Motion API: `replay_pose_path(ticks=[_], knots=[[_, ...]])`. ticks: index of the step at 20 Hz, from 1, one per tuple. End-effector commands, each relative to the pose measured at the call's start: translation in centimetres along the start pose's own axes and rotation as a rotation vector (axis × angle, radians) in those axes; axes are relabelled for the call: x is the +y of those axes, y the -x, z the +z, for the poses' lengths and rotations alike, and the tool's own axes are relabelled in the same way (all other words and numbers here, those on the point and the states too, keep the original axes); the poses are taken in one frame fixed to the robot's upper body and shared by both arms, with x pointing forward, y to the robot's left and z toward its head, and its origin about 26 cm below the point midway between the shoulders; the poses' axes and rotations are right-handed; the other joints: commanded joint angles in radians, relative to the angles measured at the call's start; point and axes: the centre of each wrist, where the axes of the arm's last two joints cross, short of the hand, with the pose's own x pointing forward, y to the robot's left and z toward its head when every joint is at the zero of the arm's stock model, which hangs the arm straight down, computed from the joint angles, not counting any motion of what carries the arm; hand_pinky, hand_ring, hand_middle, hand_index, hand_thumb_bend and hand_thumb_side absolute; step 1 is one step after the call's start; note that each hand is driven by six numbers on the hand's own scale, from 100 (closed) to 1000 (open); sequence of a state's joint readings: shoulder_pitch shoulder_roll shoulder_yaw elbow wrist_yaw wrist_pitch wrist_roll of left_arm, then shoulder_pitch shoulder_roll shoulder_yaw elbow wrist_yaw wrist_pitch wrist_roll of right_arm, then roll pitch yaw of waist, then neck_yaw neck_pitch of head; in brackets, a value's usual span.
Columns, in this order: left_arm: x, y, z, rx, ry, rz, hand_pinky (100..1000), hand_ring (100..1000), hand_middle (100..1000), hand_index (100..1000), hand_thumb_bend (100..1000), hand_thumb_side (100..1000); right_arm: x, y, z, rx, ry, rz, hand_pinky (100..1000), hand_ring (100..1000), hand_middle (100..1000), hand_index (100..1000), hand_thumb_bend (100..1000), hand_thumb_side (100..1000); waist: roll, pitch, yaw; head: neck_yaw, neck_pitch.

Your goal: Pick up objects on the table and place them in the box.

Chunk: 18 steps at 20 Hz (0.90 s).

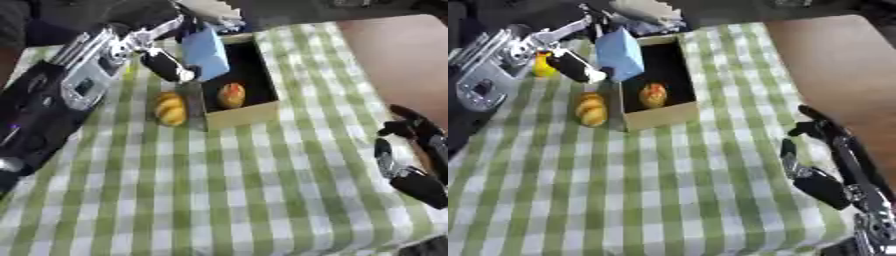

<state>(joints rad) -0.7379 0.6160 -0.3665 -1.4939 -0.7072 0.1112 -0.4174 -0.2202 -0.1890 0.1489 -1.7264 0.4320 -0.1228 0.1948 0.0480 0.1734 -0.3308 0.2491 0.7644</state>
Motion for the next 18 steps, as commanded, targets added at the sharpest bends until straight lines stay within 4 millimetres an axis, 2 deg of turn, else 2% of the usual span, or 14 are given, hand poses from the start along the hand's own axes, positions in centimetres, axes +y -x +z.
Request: replay_pose_path(ticks=[1, 3, 5, 11, 12, 18], knots=[[-0.3, -0.2, -0.7, -0.009, 0.022, -0.057, 768, 722, 775, 876, 296, 384, -0.4, -0.5, -0.4, -0.026, -0.001, 0.002, 868, 847, 630, 932, 100, 389, -0.001, -0.01, -0.003, 0.003, -0.008], [-0.9, -0.1, -1.0, -0.002, 0.041, -0.069, 780, 743, 806, 893, 309, 493, -0.4, -0.5, -0.4, -0.027, -0.003, 0.002, 868, 846, 630, 931, 100, 390, 0.0, -0.01, -0.003, 0.002, -0.01], [-0.9, -0.1, -0.9, -0.006, 0.044, -0.082, 796, 766, 840, 912, 319, 540, -0.4, -0.5, -0.4, -0.028, -0.003, 0.003, 868, 846, 630, 929, 100, 391, 0.0, -0.01, -0.002, -0.002, -0.011], [1.0, -0.5, 0.4, -0.034, 0.032, -0.142, 827, 804, 898, 949, 364, 618, -0.5, -0.4, -0.4, -0.026, 0.0, 0.008, 868, 845, 630, 926, 100, 395, 0.002, -0.012, 0.008, -0.009, -0.016], [1.2, -0.6, 0.6, -0.036, 0.036, -0.153, 843, 825, 920, 962, 405, 668, -0.5, -0.4, -0.4, -0.027, 0.0, 0.008, 868, 845, 630, 926, 100, 396, 0.002, -0.013, 0.009, -0.01, -0.018], [1.7, -1.0, 1.1, -0.023, 0.048, -0.219, 900, 908, 977, 988, 510, 739, -0.6, -0.4, -0.4, -0.027, 0.0, 0.009, 868, 844, 630, 925, 100, 399, 0.001, -0.015, 0.008, -0.013, -0.02]])
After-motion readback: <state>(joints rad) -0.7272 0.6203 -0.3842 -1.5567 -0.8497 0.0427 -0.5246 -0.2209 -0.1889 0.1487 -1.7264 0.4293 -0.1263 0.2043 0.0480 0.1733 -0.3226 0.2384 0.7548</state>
